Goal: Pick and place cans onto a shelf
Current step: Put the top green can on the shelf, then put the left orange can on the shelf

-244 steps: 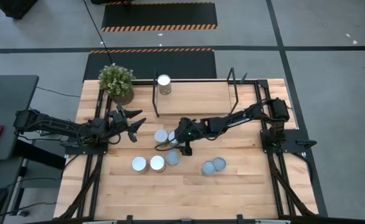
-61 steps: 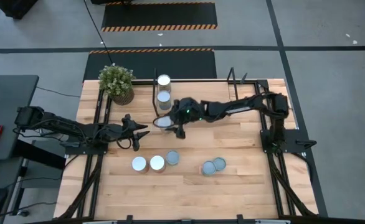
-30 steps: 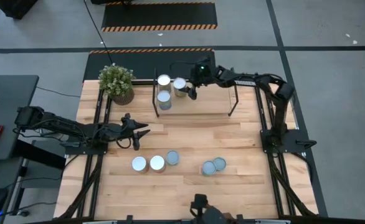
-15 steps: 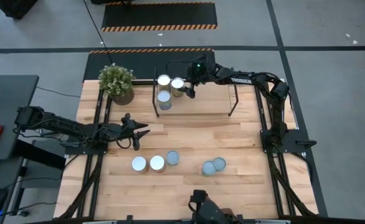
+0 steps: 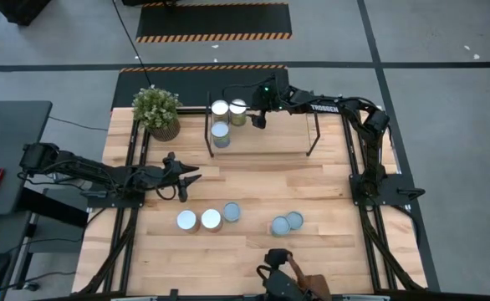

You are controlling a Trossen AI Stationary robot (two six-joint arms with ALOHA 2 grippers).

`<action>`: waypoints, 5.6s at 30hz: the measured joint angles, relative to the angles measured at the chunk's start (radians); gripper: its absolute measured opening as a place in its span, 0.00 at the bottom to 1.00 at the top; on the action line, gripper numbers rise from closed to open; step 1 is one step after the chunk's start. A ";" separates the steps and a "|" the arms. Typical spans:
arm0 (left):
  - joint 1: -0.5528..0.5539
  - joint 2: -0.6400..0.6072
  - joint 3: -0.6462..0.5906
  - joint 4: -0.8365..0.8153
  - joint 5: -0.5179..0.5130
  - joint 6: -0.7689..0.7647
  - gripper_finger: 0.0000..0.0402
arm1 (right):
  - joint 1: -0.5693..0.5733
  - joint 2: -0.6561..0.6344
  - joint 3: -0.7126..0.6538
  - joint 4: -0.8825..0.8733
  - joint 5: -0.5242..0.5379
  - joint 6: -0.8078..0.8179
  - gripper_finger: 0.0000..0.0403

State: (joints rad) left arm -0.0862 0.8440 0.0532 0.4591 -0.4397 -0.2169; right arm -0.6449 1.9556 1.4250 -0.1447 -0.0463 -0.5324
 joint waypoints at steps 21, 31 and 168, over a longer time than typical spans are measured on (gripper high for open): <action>0.000 0.000 0.000 0.000 0.000 0.002 0.35 | -0.062 -0.012 -0.001 -0.078 -0.360 0.011 0.93; 0.000 0.000 0.000 0.000 -0.007 0.003 0.35 | -0.070 -0.011 0.026 -0.060 -0.422 0.040 0.93; -0.637 0.526 0.675 -1.061 0.023 -0.822 0.97 | 0.937 -0.143 -0.019 -0.265 0.450 0.635 0.93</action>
State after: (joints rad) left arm -0.7230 1.3701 0.7284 -0.6020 -0.4170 -1.0390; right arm 0.2924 1.8126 1.4059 -0.4097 0.4040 0.1024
